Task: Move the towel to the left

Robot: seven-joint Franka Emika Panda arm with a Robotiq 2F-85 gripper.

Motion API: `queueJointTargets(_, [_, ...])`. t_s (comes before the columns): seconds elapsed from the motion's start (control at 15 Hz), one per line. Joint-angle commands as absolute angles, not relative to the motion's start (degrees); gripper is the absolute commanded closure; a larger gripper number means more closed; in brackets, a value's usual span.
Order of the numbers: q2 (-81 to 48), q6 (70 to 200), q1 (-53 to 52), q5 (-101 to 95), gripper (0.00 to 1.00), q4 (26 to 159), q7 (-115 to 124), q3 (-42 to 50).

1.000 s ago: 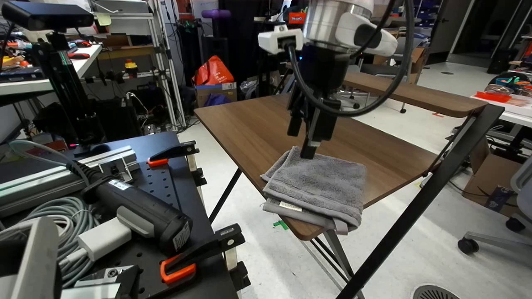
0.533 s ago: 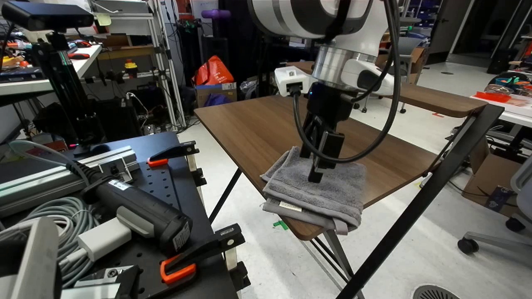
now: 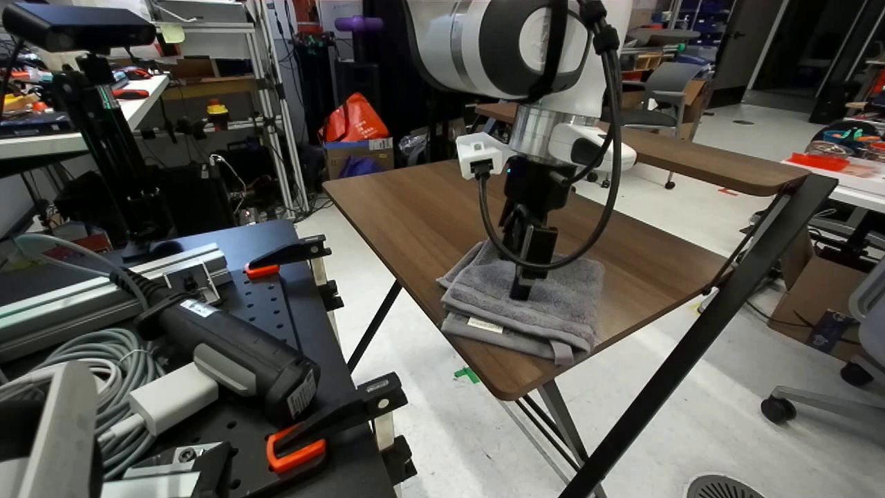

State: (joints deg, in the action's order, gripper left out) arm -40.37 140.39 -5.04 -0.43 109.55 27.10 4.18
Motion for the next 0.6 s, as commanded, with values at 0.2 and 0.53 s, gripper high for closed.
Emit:
queueJointTargets(0.2, [-45.31,138.39,-11.44,-0.31,0.0,98.68,30.15,4.55])
queueJointTargets(0.53, [-50.08,135.87,-15.6,-0.57,0.0,88.44,32.14,4.12])
